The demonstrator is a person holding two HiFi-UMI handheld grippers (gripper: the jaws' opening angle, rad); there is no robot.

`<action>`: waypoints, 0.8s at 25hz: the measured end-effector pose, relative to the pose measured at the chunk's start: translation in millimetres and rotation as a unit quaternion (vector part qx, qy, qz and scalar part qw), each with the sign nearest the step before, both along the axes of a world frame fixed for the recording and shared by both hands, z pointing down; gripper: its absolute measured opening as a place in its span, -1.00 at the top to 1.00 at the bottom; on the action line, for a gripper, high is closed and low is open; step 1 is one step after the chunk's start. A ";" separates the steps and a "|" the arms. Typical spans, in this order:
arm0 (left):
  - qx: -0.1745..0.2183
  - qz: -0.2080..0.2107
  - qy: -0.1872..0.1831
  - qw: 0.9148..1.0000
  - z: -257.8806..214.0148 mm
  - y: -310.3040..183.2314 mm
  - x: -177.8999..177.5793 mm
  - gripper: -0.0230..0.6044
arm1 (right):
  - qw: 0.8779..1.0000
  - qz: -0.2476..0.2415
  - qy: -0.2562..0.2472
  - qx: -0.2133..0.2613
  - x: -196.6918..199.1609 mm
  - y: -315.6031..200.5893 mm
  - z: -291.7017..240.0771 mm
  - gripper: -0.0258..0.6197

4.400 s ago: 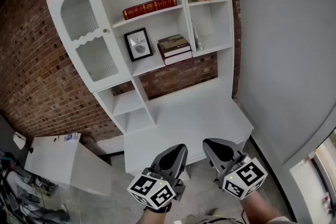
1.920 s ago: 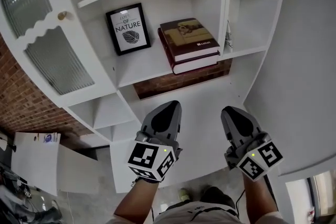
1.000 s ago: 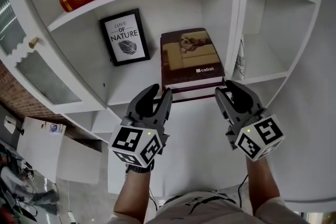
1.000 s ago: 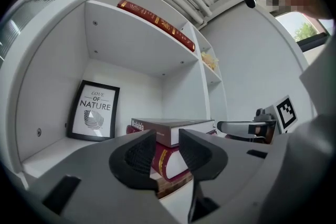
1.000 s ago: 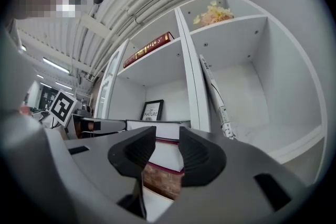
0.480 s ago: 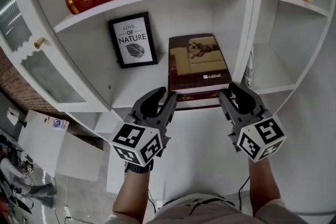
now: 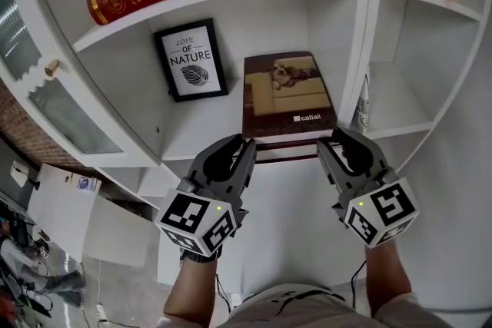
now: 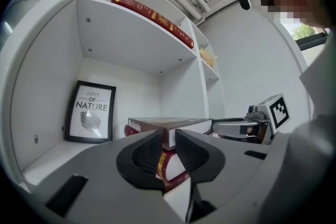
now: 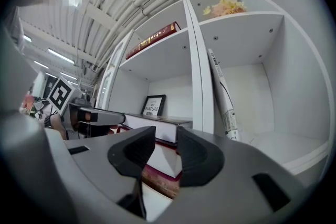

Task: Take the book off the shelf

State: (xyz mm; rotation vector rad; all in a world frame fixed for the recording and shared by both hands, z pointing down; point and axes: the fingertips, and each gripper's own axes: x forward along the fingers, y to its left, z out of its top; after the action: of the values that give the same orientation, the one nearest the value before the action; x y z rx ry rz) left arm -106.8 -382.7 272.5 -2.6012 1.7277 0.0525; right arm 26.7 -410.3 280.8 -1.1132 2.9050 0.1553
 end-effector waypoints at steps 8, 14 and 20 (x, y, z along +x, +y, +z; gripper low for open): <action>-0.002 0.017 0.008 1.000 -0.1 29.4 1.0 0.65 | 1.000 0.015 -0.016 -0.003 2.7 30.3 1.1 0.51; -0.001 0.038 0.016 0.999 0.3 47.9 0.7 0.65 | 0.999 0.023 -0.027 -0.007 3.5 51.6 2.2 0.51; 0.004 0.048 0.042 0.998 -6.3 62.5 -7.3 0.65 | 0.983 -0.028 -0.151 -0.103 14.0 59.9 -4.1 0.28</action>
State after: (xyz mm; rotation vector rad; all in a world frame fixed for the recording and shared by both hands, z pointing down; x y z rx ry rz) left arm -114.1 -320.2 266.2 -2.7122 1.6229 0.1712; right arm 40.7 -350.3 276.6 -0.9756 2.7187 -0.2981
